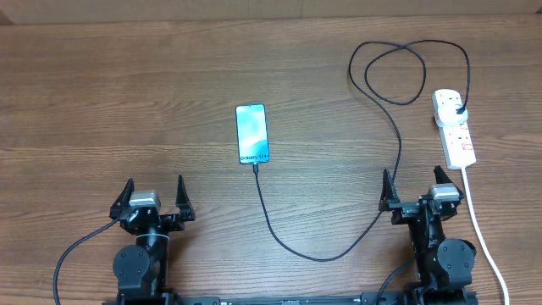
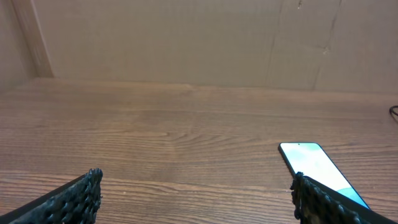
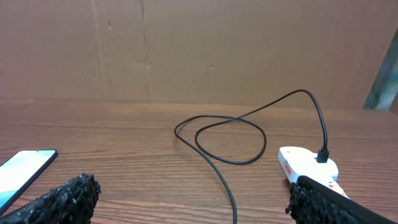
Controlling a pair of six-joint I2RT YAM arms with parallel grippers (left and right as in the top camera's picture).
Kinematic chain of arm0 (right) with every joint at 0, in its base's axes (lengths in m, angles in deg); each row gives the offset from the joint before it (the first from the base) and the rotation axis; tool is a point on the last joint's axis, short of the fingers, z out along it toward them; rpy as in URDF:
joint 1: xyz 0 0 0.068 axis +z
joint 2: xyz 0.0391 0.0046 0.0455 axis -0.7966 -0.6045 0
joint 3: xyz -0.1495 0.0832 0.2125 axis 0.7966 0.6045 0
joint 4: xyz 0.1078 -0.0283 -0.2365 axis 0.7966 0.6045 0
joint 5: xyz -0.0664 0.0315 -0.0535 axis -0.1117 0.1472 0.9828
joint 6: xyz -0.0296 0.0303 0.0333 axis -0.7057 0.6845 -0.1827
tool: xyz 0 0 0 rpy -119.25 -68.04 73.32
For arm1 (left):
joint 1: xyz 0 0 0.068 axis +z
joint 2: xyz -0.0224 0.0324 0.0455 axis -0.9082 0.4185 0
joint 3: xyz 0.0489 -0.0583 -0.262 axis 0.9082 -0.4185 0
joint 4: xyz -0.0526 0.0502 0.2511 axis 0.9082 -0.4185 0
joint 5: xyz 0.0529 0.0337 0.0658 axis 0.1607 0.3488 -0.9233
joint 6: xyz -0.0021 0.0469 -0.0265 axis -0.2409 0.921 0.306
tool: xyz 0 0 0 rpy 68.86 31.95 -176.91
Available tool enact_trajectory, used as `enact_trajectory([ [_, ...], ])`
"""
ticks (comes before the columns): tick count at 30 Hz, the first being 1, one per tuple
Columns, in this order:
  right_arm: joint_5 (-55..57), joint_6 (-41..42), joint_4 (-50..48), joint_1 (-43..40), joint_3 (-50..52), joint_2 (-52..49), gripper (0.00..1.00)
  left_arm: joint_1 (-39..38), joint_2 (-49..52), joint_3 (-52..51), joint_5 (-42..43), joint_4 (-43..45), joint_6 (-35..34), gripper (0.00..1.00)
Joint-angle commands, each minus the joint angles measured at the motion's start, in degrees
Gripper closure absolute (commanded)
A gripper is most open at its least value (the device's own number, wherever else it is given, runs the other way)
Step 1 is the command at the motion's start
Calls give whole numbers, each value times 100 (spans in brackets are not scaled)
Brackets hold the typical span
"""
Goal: Plug charger to phone and switch on socket
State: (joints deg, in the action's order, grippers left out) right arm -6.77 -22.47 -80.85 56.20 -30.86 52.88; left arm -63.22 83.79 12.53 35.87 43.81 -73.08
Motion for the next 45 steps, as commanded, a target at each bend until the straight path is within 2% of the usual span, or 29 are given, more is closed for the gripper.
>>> enact_trajectory([
  [1,52,33,-44,-26,61,50,0,52,-68,-22,28,0,151,0],
  [45,52,33,-44,-26,61,50,0,52,-66,-20,79,2,236,0],
])
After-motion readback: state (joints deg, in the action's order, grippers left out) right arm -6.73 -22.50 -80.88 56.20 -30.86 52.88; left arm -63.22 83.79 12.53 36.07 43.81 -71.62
